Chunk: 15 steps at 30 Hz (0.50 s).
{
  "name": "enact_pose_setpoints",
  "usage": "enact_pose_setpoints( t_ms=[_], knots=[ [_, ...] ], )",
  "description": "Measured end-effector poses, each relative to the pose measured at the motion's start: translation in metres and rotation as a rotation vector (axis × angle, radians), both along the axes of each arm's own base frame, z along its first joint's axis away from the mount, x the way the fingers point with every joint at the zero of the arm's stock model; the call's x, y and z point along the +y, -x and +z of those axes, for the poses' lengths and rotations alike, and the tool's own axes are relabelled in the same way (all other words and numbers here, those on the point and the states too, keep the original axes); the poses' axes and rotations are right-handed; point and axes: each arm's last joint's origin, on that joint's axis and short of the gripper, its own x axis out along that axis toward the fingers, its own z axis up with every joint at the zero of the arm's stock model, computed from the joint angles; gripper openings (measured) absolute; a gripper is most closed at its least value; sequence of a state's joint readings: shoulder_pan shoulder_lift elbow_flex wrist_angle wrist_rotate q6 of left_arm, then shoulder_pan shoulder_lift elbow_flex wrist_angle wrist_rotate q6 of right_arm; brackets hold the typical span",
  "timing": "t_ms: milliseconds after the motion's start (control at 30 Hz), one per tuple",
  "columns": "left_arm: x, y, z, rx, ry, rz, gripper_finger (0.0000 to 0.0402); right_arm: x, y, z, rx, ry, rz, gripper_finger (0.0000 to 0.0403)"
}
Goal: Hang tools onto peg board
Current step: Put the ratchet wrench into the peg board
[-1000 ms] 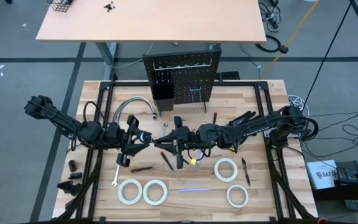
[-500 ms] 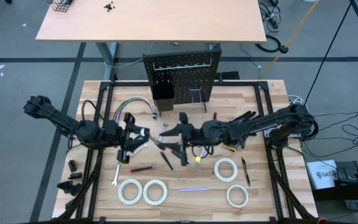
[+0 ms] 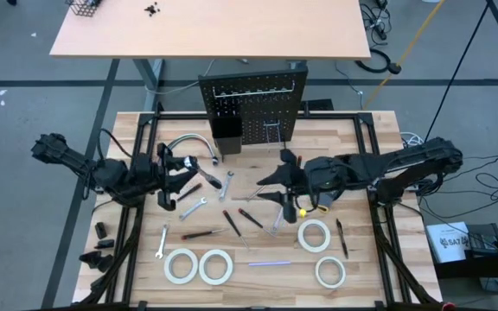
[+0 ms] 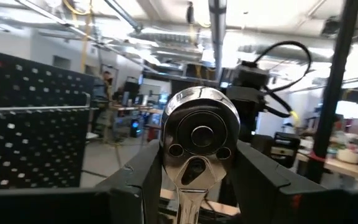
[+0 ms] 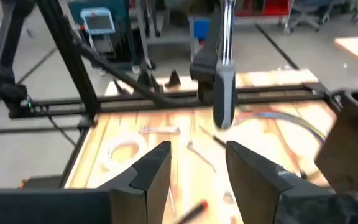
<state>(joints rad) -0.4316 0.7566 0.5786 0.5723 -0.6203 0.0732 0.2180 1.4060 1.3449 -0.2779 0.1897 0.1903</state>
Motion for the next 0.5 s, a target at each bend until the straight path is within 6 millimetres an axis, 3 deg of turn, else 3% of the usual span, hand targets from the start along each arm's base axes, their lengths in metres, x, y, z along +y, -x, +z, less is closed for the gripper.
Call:
enact_pose_setpoints(
  t_ms=[300, 500],
  knots=[
    [0.002, -0.003, 0.039, 0.056, -0.006, 0.152, 0.0150, -0.004, 0.029, 0.007, 0.077, 0.104, -0.183, 0.0144],
    [0.006, -0.009, 0.059, 0.070, -0.063, 0.259, 0.0150, -0.008, 0.037, 0.007, 0.108, 0.157, -0.264, 0.0144]
  ],
)
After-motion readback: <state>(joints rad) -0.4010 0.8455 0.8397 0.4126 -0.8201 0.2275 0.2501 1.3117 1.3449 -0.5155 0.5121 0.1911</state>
